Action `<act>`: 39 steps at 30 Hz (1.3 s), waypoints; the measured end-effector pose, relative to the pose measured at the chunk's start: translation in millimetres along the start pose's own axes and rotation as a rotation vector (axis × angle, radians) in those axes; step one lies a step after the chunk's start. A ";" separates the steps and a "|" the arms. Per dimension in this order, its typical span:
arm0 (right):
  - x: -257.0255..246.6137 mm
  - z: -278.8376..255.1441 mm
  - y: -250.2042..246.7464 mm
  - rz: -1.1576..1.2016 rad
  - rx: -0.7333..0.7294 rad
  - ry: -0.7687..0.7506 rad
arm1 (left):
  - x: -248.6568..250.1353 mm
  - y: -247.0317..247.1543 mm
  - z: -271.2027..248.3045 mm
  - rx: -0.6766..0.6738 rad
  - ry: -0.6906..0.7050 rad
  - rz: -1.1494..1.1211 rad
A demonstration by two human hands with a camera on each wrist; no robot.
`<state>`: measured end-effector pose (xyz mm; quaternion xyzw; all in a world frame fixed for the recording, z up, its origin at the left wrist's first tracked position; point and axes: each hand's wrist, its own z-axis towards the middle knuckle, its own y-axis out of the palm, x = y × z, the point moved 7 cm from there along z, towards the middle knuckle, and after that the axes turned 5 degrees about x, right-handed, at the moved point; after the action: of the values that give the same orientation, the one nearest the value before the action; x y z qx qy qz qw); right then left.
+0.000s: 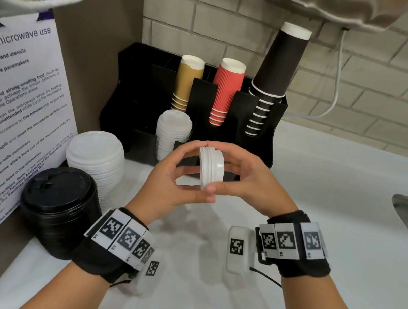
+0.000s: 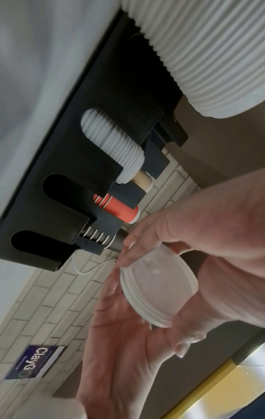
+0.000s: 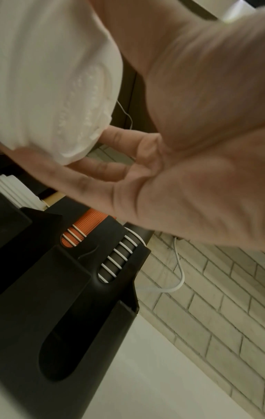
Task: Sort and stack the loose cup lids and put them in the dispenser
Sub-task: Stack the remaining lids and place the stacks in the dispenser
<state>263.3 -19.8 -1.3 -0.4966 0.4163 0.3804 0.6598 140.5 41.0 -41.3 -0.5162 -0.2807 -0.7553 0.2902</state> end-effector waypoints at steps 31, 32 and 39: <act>4.4 184.4 46.1 -0.892 -0.193 -0.064 | -41.0 -32.8 -8.8 0.090 -0.365 0.312; 5.7 183.7 47.0 -0.903 -0.199 -0.058 | -40.6 -33.1 -8.9 0.092 -0.364 0.316; 17.6 165.2 64.5 -1.152 -0.266 -0.077 | -40.2 -32.4 -7.7 0.086 -0.374 0.342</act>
<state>239.0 156.4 -13.0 -0.7069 0.0039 0.0275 0.7068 124.2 63.2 -85.7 -0.6740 -0.2698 -0.5742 0.3784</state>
